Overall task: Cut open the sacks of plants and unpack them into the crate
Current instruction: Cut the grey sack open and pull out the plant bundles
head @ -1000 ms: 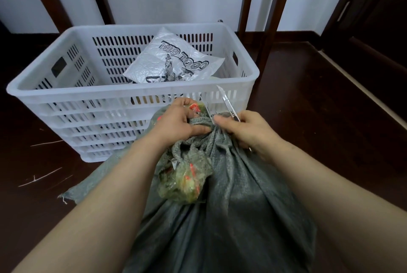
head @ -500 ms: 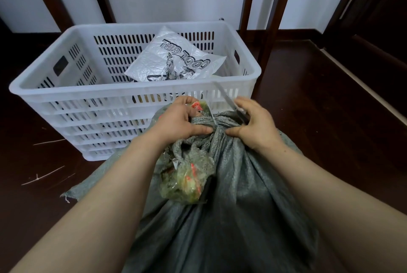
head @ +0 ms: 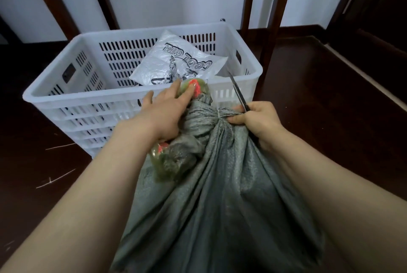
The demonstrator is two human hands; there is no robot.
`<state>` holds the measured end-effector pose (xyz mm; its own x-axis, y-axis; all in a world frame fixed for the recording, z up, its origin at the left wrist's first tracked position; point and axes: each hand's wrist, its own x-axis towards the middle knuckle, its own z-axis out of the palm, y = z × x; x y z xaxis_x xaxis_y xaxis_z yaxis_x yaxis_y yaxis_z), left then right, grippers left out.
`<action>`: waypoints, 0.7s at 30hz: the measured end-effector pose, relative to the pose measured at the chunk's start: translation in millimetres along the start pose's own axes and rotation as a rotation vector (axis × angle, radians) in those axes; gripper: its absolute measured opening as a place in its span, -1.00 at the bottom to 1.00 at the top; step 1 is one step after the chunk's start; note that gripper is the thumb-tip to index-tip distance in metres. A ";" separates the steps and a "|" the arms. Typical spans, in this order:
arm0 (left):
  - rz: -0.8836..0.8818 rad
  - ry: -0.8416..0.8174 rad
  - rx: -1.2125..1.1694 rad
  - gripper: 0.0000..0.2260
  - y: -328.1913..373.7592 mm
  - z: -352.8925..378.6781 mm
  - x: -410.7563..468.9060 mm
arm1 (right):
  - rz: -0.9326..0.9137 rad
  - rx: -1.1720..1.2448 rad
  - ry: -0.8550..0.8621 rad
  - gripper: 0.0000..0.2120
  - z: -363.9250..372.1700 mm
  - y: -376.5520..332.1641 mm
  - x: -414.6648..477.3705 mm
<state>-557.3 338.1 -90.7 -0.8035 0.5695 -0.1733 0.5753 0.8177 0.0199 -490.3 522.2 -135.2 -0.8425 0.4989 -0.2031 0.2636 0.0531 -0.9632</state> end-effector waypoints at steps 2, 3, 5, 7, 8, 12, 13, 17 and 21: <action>0.017 0.224 -0.005 -0.15 -14.5 7.9 1.9 | 0.030 0.020 -0.033 -0.76 -1.8 -4.9 -4.3; 0.026 0.318 -0.023 -0.19 -22.0 12.6 2.2 | 0.043 0.034 -0.057 -0.76 -2.5 -7.1 -6.0; 0.050 0.458 -0.087 -0.24 -34.8 25.0 -0.6 | 0.064 0.044 -0.095 -0.77 -3.4 -11.3 -9.7; 0.062 0.531 -0.180 -0.22 -45.6 42.4 -4.9 | 0.075 0.026 -0.121 -0.78 -2.6 -13.1 -12.1; 0.059 0.537 -0.264 -0.22 -48.5 50.8 -6.4 | 0.082 0.013 -0.134 -0.79 -2.4 -13.4 -12.8; -0.035 0.360 -0.624 -0.32 -42.7 52.4 -9.5 | 0.118 -0.015 -0.148 -0.80 0.2 -14.1 -14.6; -0.074 0.245 -0.764 -0.34 -41.6 42.7 -10.4 | 0.121 -0.008 -0.142 -0.80 0.9 -14.7 -15.1; -0.080 -0.402 -1.026 0.02 -42.7 -3.6 -28.7 | 0.118 0.009 -0.110 -0.82 3.1 -15.1 -13.8; -0.028 -0.526 -0.410 0.11 -24.8 -13.4 -35.5 | 0.121 0.017 -0.078 -0.80 6.5 -14.4 -11.9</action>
<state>-545.2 298.8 -71.8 -0.5762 0.5156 -0.6342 0.3666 0.8565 0.3633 -487.1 509.8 -120.1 -0.8393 0.4318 -0.3304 0.3579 -0.0185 -0.9336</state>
